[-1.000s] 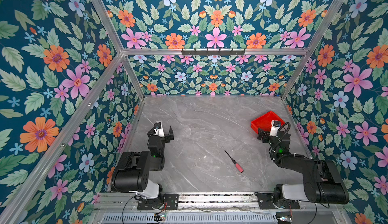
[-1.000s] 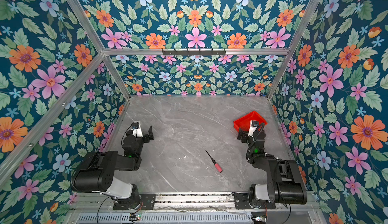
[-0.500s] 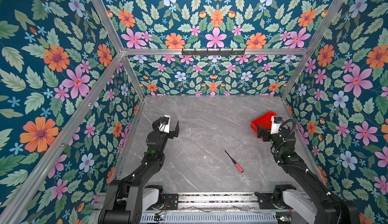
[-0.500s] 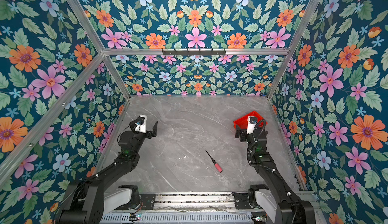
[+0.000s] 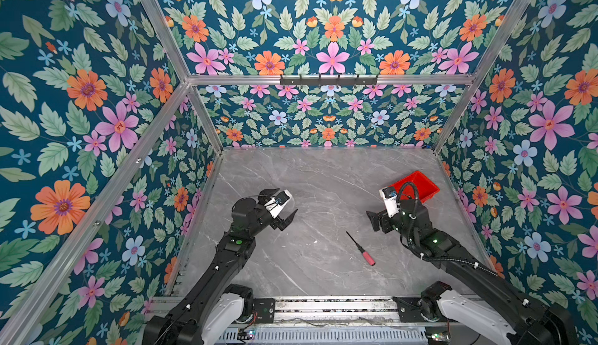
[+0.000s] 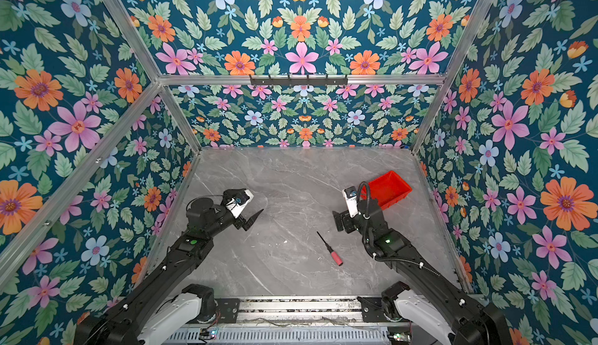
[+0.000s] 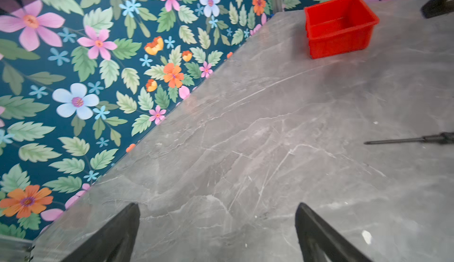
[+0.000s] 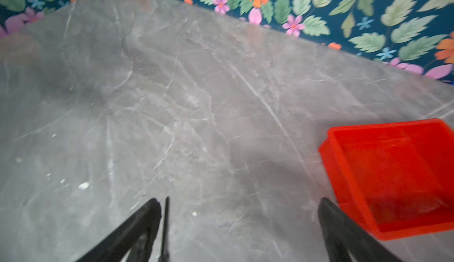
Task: Put the screwdriver in the bin
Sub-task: Pick up the screwdriver from the center of the table.
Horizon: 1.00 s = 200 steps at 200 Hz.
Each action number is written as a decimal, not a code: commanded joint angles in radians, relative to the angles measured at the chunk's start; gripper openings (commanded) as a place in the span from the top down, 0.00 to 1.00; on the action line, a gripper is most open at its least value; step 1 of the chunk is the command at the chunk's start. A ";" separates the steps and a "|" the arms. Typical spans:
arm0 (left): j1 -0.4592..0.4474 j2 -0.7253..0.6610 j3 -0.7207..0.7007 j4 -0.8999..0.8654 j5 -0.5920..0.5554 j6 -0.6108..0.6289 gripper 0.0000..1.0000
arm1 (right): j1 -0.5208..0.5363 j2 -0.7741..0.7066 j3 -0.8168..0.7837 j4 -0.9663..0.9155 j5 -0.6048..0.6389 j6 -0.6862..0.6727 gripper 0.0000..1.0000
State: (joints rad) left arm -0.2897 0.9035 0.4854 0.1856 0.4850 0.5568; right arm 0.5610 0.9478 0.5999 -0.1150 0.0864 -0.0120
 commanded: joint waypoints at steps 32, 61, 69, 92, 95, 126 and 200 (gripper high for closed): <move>-0.060 -0.029 0.014 -0.205 0.182 0.153 0.01 | 0.182 0.061 0.029 -0.213 0.089 0.271 0.01; -0.107 -0.015 0.010 -0.234 0.181 0.201 0.01 | 0.251 0.093 0.043 -0.322 0.105 0.387 0.01; -0.116 -0.008 0.012 -0.239 0.178 0.213 0.01 | 0.263 0.101 0.043 -0.349 0.098 0.423 0.01; -0.135 0.006 0.013 -0.256 0.182 0.245 0.00 | 0.266 0.131 0.031 -0.409 0.044 0.550 0.01; -0.136 0.006 0.013 -0.257 0.184 0.247 0.00 | 0.266 0.135 0.029 -0.417 0.039 0.564 0.01; -0.147 0.011 0.012 -0.267 0.188 0.264 0.00 | 0.285 0.199 0.026 -0.473 0.037 0.619 0.01; -0.155 0.013 -0.004 -0.262 0.190 0.269 0.00 | 0.300 0.439 0.119 -0.554 0.031 0.648 0.03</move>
State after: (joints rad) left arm -0.4435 0.9234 0.4828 -0.0769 0.6563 0.8146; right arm 0.8593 1.3548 0.7078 -0.6296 0.1135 0.5949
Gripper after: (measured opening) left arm 0.998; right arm 0.992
